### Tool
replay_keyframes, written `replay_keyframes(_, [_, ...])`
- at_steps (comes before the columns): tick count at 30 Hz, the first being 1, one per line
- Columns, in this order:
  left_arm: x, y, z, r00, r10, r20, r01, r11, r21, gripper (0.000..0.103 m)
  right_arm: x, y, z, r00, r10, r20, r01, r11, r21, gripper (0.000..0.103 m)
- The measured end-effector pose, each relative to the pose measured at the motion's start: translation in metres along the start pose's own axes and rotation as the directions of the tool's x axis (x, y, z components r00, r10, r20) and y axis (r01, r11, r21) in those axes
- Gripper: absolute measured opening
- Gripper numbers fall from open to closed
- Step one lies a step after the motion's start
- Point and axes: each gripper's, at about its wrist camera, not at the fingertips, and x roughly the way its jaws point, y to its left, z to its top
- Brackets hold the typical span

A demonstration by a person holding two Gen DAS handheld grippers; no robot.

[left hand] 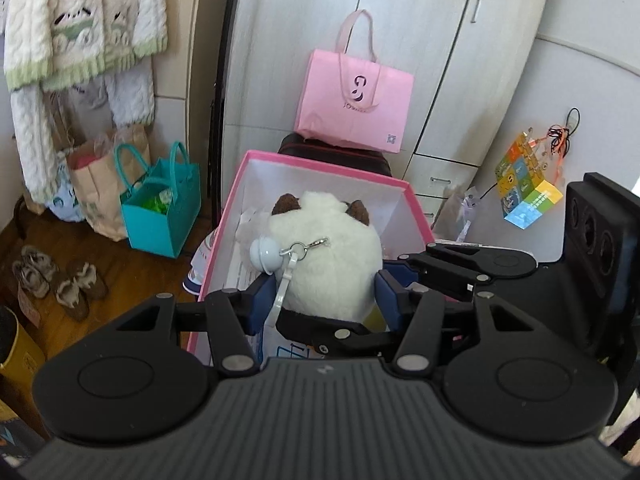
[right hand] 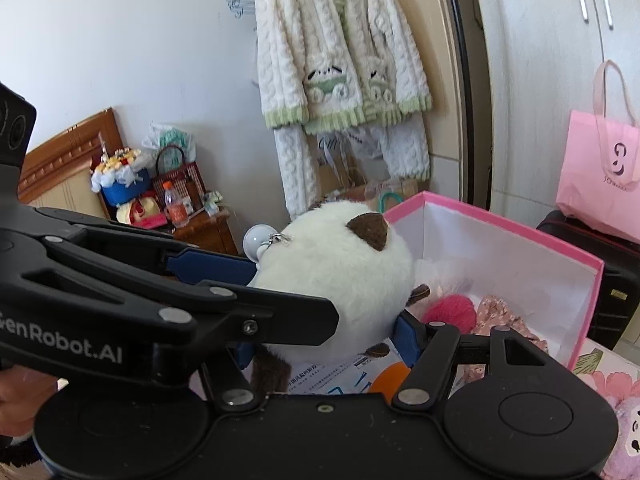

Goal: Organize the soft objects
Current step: 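Lift the white cat plush with both tools and carry it over the shoebox, then open both tools to drop the white cat plush into the pink box, then move both tools toward the purple plush lying on the bed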

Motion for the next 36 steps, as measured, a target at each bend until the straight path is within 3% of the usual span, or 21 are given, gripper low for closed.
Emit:
replay_keyframes(4, [0.003,0.007,-0.003,1.000,0.003,-0.015,-0.003,1.000,-0.026,0.056,0.009,-0.006,0.000,0.999,0.036,-0.039,-0.035,0.999,0.025,0.074])
replay_keyframes(7, [-0.001,0.011,-0.004,0.999,0.038,0.018,-0.037,0.998,-0.052,0.069,0.009,-0.011,-0.004,0.996,0.068,-0.050,-0.065,0.997,0.046,0.076])
replay_keyframes(14, [-0.028,0.004,-0.003,0.996,0.056,0.076,-0.053,0.998,-0.029,0.073,-0.023,-0.017,-0.013,0.999,0.046,-0.022,-0.045,0.998,0.043,0.076])
replay_keyframes(20, [-0.054,-0.019,-0.007,0.996,0.028,0.081,-0.031,0.999,0.035,0.075,-0.082,-0.026,-0.026,0.999,-0.035,0.018,0.035,0.999,0.031,0.076])
replay_keyframes(28, [-0.087,-0.060,-0.016,0.996,-0.075,0.044,0.069,0.990,0.124,0.077,-0.164,-0.038,-0.041,0.986,-0.163,0.042,0.162,0.986,0.029,0.076])
replay_keyframes(36, [-0.101,-0.109,-0.024,0.986,-0.165,0.019,0.158,0.965,0.212,0.082,-0.226,-0.040,-0.064,0.964,-0.256,0.068,0.255,0.967,0.013,0.086])
